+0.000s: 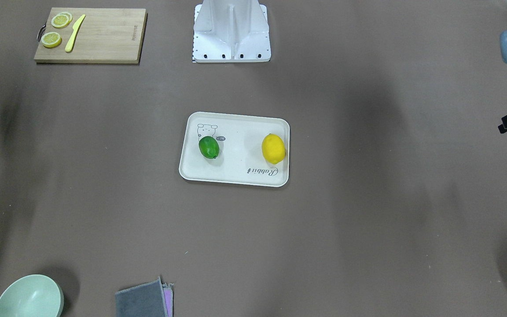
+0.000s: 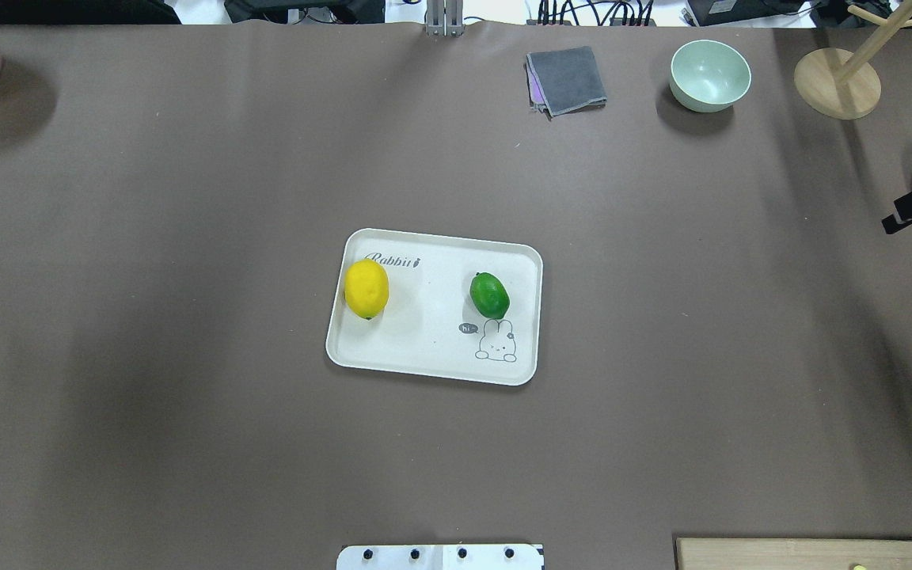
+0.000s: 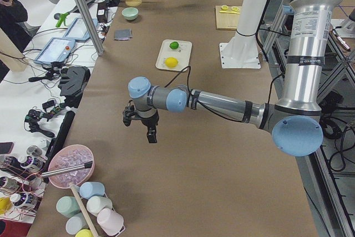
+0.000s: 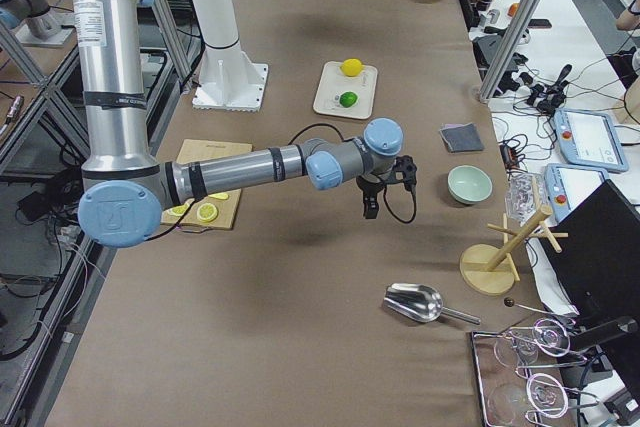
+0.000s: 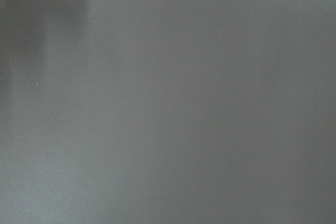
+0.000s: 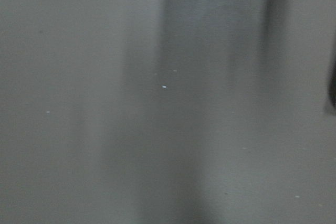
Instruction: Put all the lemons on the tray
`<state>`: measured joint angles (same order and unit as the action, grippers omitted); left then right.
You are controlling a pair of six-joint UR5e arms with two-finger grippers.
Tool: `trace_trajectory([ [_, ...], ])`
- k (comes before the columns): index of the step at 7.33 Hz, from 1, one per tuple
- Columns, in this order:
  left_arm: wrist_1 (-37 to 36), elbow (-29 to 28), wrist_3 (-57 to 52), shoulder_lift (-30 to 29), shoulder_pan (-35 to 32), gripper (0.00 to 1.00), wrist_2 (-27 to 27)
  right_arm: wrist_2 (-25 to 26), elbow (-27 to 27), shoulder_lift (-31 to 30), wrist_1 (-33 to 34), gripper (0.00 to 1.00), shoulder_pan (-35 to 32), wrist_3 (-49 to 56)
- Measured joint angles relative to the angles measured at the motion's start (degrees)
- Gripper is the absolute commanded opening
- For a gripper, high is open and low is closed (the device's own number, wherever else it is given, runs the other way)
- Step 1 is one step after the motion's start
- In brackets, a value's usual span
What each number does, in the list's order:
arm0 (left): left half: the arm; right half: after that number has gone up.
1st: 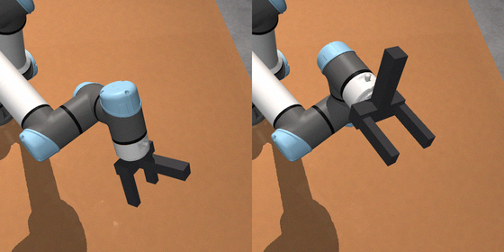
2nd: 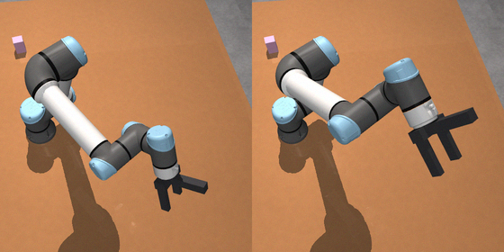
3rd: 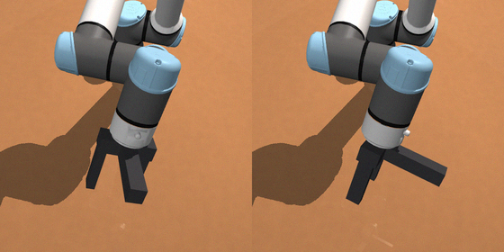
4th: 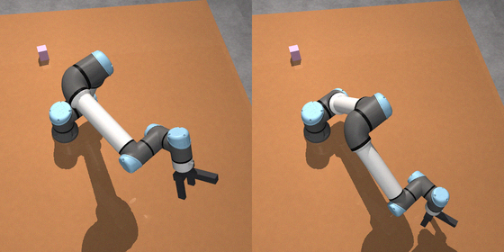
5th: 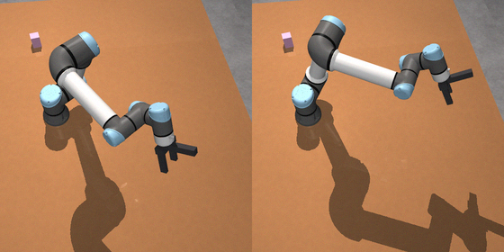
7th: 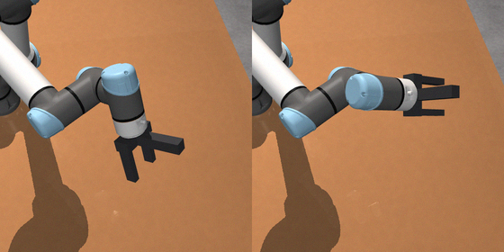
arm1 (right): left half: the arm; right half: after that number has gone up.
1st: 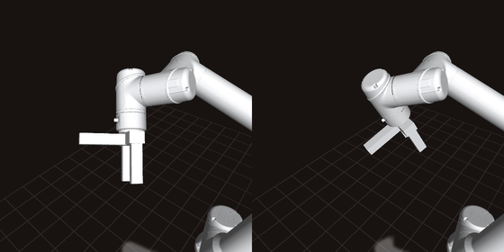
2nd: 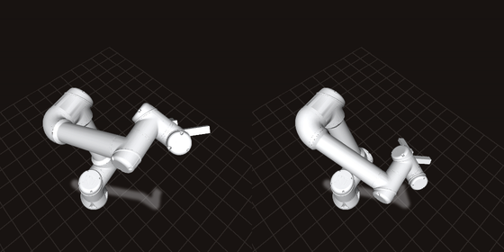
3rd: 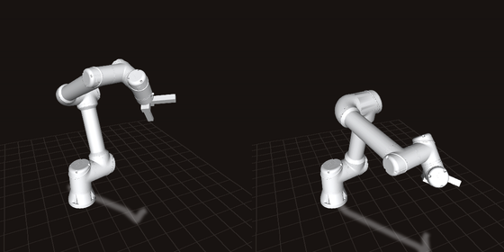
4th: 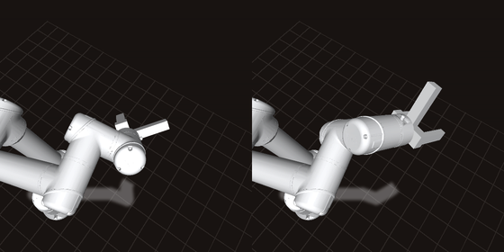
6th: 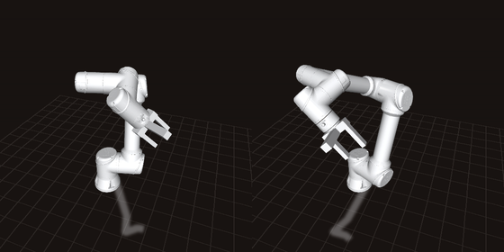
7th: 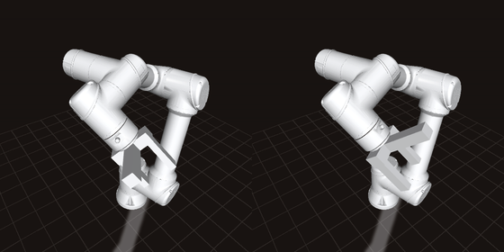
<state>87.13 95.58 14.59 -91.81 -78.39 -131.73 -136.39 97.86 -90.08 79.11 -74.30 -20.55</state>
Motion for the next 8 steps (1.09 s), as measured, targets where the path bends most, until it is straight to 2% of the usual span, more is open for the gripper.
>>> trace_trajectory([
  [3,0.2,-5.2,-11.7,1.1,-7.2,0.98,-0.1,4.7,0.1,-1.8,9.3,0.98,-6.9,2.1],
  [5,1.3,-4.8,-14.8,2.9,-10.8,0.98,-0.9,6.9,0.4,-1.5,15.1,0.98,-9.6,7.4],
  [8,-0.4,-2.1,-15.5,4.4,-13.3,0.98,-4.7,6.0,0.5,-1.3,17.0,0.99,-10.7,9.0],
])
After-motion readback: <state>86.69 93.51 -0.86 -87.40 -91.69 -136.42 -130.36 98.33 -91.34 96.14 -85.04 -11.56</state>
